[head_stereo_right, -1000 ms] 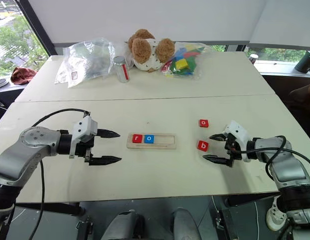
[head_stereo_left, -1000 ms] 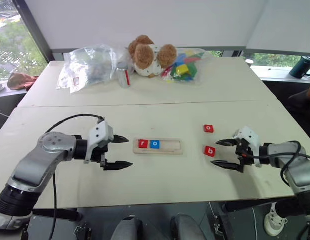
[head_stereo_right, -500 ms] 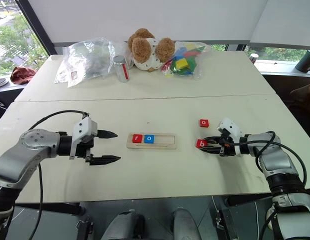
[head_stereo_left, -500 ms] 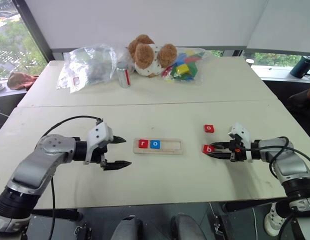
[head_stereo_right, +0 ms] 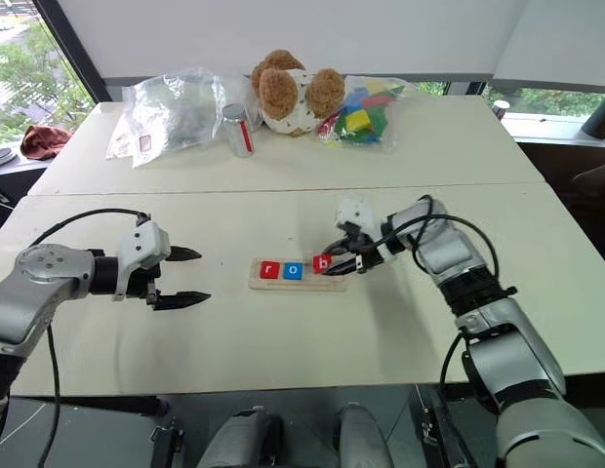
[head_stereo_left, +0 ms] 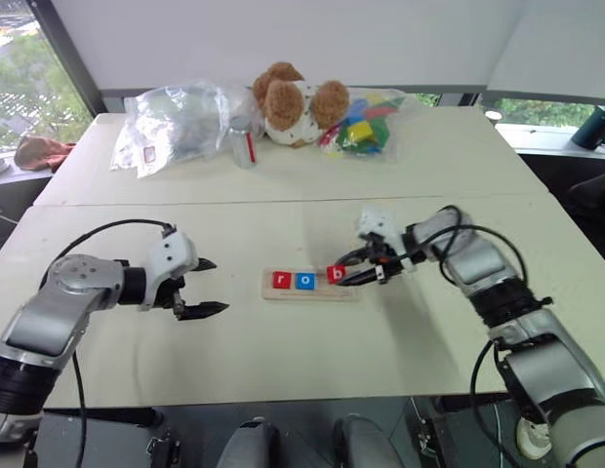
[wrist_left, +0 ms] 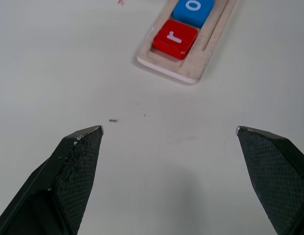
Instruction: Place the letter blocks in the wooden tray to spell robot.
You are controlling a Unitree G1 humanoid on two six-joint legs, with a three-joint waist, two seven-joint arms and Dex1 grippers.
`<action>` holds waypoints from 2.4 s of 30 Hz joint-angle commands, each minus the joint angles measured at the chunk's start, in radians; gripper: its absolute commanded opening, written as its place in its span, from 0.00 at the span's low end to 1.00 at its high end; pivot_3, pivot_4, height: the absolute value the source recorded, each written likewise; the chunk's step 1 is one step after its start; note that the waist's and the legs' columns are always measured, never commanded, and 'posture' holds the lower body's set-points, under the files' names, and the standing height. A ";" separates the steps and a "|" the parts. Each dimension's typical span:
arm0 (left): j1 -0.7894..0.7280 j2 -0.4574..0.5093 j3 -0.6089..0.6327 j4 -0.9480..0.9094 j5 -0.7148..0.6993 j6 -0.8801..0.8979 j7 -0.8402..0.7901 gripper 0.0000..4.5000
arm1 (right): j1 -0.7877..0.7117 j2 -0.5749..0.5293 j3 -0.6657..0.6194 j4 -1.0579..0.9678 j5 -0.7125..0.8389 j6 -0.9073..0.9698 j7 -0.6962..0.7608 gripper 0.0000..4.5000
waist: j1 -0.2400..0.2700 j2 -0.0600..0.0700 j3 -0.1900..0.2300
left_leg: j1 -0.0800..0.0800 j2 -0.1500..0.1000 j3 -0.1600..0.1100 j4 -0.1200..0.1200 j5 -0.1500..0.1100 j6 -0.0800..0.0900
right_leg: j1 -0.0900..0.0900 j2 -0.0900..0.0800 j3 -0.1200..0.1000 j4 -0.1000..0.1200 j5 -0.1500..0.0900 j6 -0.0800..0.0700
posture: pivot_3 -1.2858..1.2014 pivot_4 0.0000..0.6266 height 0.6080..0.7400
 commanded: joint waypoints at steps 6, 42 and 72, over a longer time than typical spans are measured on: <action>0.042 -0.004 0.041 -0.044 0.031 -0.046 0.055 1.00 | -0.082 0.034 -0.008 0.114 -0.040 -0.109 0.047 0.26 | -0.007 0.000 0.000 | -0.001 0.000 0.000 -0.001 0.000 0.000 | -0.002 0.000 -0.001 0.000 0.000 0.000 | 0.52 0.24 1.00; -0.005 -0.091 0.025 -0.022 0.054 -0.060 0.117 1.00 | -0.014 0.161 -0.022 -0.053 -0.045 0.106 -0.124 0.26 | -0.008 0.000 0.000 | -0.001 0.001 0.000 -0.001 0.002 -0.003 | -0.004 0.002 -0.001 0.003 0.000 0.000 | 0.52 0.24 1.00; -0.021 -0.119 0.009 0.029 0.105 -0.101 0.107 1.00 | 0.019 0.196 -0.055 -0.159 0.010 0.249 -0.214 0.99 | -0.008 -0.001 0.000 | 0.000 0.001 0.000 0.000 0.002 -0.003 | -0.005 0.002 -0.001 0.005 0.000 0.000 | 0.52 0.24 1.00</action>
